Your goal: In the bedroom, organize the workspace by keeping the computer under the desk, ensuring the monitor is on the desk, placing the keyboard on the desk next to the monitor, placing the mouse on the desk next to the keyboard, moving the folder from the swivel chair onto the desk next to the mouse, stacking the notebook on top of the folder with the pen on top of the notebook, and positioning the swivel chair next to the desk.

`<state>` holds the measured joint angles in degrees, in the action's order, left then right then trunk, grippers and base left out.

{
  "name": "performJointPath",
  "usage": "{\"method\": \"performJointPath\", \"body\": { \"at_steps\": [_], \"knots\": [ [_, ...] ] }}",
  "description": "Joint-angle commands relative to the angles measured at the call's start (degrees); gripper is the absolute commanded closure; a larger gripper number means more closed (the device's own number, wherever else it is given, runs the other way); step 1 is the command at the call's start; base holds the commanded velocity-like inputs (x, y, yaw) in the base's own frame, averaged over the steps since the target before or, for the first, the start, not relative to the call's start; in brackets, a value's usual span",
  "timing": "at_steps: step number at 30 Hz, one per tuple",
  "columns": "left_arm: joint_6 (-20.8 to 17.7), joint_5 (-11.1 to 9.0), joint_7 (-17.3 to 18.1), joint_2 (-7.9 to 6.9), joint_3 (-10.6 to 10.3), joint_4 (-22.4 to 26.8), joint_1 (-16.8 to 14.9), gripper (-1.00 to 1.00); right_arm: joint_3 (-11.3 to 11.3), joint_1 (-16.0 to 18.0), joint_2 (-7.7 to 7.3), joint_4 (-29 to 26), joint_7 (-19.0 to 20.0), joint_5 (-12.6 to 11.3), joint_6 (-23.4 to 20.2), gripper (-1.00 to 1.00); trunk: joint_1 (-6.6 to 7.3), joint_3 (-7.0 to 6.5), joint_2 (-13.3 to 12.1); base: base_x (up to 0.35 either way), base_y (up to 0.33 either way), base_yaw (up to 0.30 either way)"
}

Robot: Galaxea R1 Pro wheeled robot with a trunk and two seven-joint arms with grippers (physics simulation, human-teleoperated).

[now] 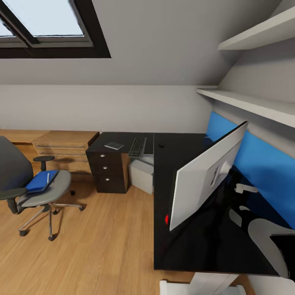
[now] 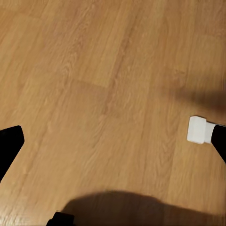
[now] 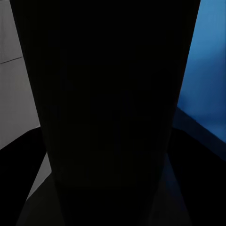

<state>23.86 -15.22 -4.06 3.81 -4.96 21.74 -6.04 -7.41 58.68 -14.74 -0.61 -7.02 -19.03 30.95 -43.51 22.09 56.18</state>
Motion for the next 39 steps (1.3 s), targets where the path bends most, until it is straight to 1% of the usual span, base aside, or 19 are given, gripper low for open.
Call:
{"method": "performJointPath", "body": {
  "at_steps": [1,8,33,34,39],
  "knots": [
    [0.2,-0.3,-0.4,-0.07,-0.5,0.0,0.0,-1.00,-1.1,0.0,-0.01,0.1,-0.2,-0.6,0.1,1.00,-0.50,0.06,0.0,0.250,0.000,0.000],
    [0.1,-0.3,-0.4,-0.11,-0.5,0.0,0.0,-1.00,-1.1,0.0,0.05,0.1,-0.2,-0.6,0.1,1.00,-0.50,0.06,0.0,0.118,0.000,0.000],
    [0.2,-0.3,-0.4,-0.11,-0.5,0.0,0.0,-1.00,-1.1,0.0,0.06,0.1,-0.2,-0.5,0.1,1.00,-0.50,0.06,0.0,0.002,0.000,0.000],
    [0.2,-0.3,-0.4,-0.11,-0.5,0.0,0.0,-1.00,-1.1,0.0,0.06,0.1,-0.2,-0.5,0.1,-1.00,-0.50,0.06,0.0,0.000,0.000,0.000],
    [0.2,-0.3,-0.4,-0.11,-0.5,0.0,0.0,-1.00,-1.1,0.0,0.06,0.1,-0.2,-0.4,0.2,-1.00,-0.50,0.06,0.0,0.000,0.000,0.000]
  ]
}}
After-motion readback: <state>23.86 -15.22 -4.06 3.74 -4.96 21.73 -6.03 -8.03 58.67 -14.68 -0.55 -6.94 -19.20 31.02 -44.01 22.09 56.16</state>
